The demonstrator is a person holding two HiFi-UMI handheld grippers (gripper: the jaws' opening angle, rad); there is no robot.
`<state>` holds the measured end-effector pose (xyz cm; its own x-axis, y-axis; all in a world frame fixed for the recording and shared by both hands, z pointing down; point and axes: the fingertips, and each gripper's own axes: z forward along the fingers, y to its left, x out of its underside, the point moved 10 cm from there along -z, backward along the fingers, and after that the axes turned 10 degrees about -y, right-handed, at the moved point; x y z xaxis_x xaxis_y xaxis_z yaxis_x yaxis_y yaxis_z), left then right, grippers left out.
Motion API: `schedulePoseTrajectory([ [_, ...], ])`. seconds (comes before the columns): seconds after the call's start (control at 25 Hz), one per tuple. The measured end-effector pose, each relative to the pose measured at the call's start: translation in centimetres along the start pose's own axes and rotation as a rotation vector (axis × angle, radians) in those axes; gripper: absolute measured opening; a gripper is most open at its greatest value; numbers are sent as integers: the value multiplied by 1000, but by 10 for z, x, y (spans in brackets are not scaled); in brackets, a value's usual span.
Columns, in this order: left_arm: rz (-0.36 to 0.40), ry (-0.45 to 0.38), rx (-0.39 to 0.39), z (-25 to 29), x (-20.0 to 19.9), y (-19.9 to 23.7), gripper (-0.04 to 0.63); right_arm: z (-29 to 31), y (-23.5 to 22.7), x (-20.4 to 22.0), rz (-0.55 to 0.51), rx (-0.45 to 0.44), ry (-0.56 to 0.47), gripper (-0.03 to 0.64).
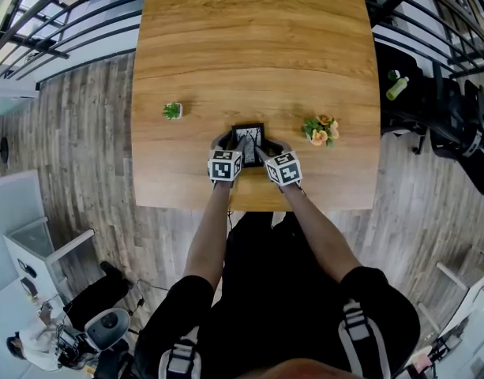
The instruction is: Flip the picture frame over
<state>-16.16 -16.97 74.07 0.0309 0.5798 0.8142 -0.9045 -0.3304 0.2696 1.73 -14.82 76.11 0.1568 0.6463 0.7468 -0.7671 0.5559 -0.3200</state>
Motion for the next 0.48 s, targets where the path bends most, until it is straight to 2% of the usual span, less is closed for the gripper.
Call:
schedulePoseTrajectory([
  [0.28, 83, 49, -43, 4, 4, -4, 199, 6, 6, -1, -85, 39, 54, 167],
  [0.48, 134, 58, -62, 6, 6, -8, 201, 6, 11, -6, -125, 36, 97, 175],
])
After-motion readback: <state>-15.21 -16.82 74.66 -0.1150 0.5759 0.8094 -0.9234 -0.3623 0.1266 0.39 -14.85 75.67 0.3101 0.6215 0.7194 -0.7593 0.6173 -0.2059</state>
